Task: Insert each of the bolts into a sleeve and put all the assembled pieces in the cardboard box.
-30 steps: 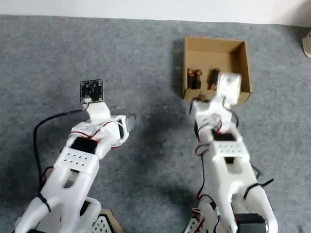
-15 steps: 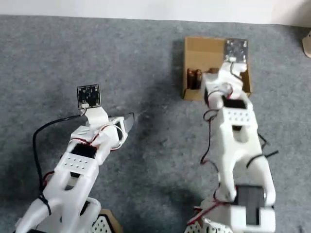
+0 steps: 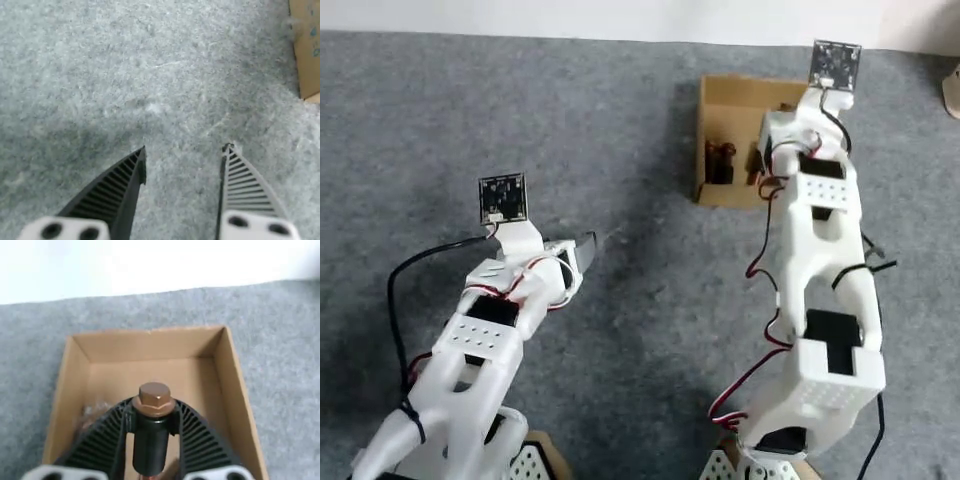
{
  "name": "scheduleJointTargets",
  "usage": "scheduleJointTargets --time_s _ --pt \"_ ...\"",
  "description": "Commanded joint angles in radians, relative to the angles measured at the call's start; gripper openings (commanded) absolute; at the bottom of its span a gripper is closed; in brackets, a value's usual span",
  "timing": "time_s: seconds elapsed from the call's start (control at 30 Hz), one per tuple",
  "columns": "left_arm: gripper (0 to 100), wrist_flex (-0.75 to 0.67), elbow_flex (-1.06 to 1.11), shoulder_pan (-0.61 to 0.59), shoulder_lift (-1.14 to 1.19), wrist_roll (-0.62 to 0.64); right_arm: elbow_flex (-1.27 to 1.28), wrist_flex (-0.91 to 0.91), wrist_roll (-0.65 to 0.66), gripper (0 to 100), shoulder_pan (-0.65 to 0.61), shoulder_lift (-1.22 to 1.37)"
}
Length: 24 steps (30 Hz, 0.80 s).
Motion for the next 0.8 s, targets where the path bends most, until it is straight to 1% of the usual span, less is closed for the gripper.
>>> scheduleJointTargets --time_s 0.0,0.43,0.6,0.7,0.77 --pt "23 -0.018 -0.007 -0.012 -0.013 0.003 -0.096 0.002 0.011 0.5 0.013 -0.004" --pt "23 -0.018 -0.007 -0.008 -0.013 0.003 -0.104 0.001 0.006 0.5 0.044 0.166" --pt "23 -0.017 -0.012 -0.008 -0.013 0.003 -0.097 0.001 0.005 0.5 0.041 0.183" --pt "16 -0.017 -0.013 -0.008 -0.013 0.003 -0.096 0.007 0.005 1.0 0.038 0.182" --pt "10 -0.017 -0.015 -0.013 -0.015 0.003 -0.101 0.048 -0.014 1.6 0.038 0.182"
